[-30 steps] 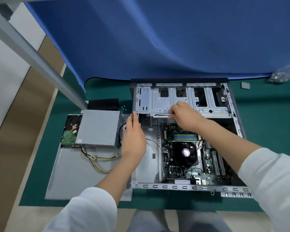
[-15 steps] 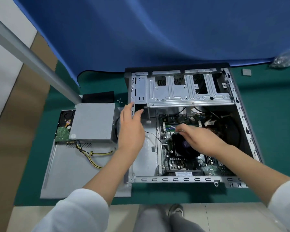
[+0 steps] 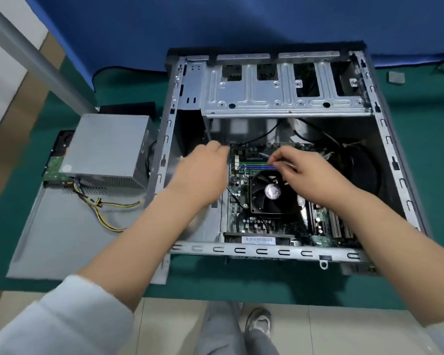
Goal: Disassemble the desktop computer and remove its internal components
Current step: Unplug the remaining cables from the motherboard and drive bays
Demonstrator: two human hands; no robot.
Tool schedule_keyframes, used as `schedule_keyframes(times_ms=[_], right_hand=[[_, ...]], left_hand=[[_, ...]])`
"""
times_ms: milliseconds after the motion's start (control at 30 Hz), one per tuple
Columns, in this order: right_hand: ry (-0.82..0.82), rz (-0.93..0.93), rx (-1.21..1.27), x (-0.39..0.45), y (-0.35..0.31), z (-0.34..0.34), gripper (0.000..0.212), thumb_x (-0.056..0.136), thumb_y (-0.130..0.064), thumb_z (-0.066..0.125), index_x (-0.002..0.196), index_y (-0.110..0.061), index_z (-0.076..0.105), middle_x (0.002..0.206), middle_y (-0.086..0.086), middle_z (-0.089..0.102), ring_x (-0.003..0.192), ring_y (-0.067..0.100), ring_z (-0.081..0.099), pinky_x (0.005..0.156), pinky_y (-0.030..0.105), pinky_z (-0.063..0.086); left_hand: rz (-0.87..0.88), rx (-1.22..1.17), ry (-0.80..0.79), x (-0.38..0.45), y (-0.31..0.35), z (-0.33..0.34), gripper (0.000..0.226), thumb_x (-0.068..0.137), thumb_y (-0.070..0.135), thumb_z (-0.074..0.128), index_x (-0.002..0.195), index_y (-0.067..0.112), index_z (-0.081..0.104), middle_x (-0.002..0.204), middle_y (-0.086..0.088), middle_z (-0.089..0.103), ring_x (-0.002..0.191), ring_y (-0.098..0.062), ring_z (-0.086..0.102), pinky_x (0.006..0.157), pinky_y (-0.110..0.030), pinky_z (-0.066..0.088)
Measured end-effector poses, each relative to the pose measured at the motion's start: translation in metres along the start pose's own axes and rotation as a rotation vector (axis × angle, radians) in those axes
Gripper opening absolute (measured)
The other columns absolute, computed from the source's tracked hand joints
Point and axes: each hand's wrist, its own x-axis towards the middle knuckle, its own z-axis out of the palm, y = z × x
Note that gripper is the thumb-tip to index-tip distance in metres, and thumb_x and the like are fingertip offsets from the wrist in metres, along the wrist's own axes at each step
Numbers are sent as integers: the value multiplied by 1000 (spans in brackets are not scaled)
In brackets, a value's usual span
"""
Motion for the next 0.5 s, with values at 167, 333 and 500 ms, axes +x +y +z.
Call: schedule_keyframes(times_ms=[167,333,500], right_hand=[[46,-41,-10,5,-4,-1,12,96,-21,48,97,-29,57,70,-11,56,56,-5,49,49,11,33],[42,-28,-27,5,-5,-1,13,95,-17,49,97,-24,60,65,-11,53,54,-9,48,48,9,33],[151,12,48,5,-7,-6,14,93,-19,52,96,-30,62,73,-12,61,58,-7,51,53,9,35]], left_hand=[[-50,-242,-141,44,25,18,61,101,37,32,149,4,14,152,-17,20,138,-33,24,112,-41,24],[-15,-313,-232,49,29,34,55,102,41,28,144,5,27,145,-17,32,133,-33,33,109,-40,28],[57,-274,-324,47,38,38,66,98,54,18,150,12,20,157,-7,15,143,-31,14,116,-44,17]])
